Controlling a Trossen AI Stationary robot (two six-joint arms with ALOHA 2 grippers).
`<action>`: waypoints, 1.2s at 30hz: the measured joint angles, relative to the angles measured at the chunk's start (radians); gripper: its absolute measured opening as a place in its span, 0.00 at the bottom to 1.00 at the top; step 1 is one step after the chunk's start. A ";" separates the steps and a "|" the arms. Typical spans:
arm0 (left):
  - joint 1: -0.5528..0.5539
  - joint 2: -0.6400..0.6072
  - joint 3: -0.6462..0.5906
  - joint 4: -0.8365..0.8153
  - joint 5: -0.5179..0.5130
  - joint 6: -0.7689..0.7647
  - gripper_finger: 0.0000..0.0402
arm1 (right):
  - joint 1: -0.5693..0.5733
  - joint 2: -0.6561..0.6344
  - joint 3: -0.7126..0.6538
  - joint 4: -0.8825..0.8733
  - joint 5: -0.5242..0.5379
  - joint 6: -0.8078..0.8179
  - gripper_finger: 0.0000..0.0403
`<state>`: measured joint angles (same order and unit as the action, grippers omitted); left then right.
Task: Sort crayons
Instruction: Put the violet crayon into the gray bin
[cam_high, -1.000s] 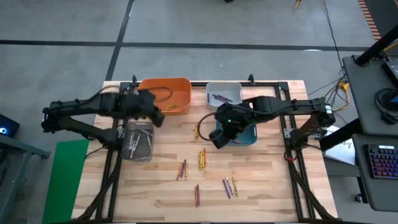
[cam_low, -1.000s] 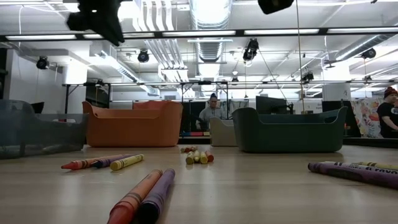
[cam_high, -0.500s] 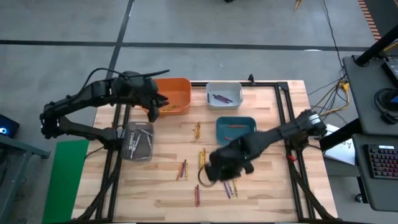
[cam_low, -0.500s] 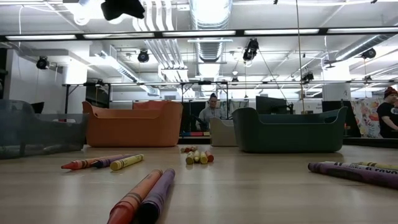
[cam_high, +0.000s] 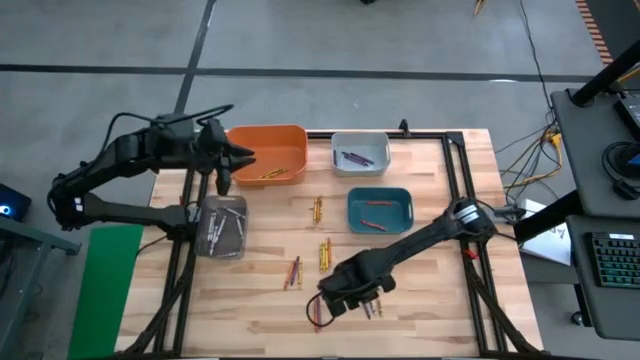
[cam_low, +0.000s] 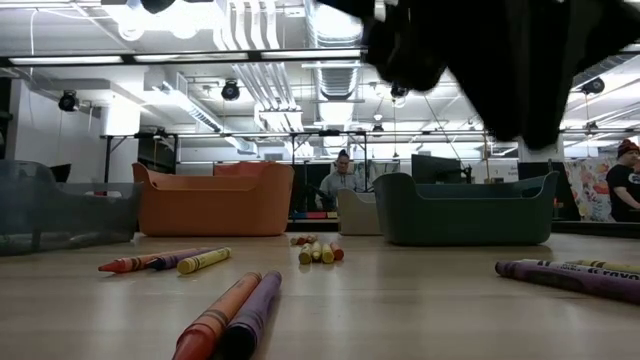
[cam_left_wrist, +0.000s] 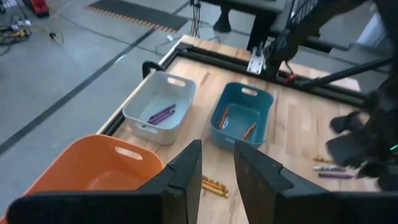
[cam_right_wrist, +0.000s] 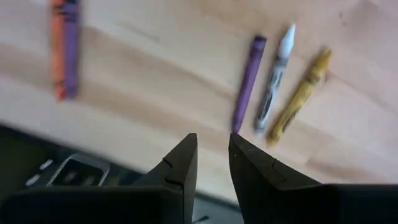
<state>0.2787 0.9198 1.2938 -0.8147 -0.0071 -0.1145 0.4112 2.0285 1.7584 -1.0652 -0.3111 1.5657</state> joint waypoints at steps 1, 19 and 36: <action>0.000 -0.009 0.000 0.000 0.000 -0.001 0.19 | -0.005 0.016 0.000 0.000 -0.001 -0.012 0.20; 0.000 -0.062 0.000 -0.021 0.000 -0.001 0.19 | -0.033 0.139 0.000 -0.011 0.000 -0.031 0.20; 0.000 -0.051 0.000 -0.020 0.000 0.027 0.19 | -0.034 0.133 0.000 -0.050 0.017 0.032 0.20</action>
<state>0.2785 0.8693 1.2938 -0.8349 -0.0071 -0.0875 0.3771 2.1619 1.7580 -1.1153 -0.2945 1.5978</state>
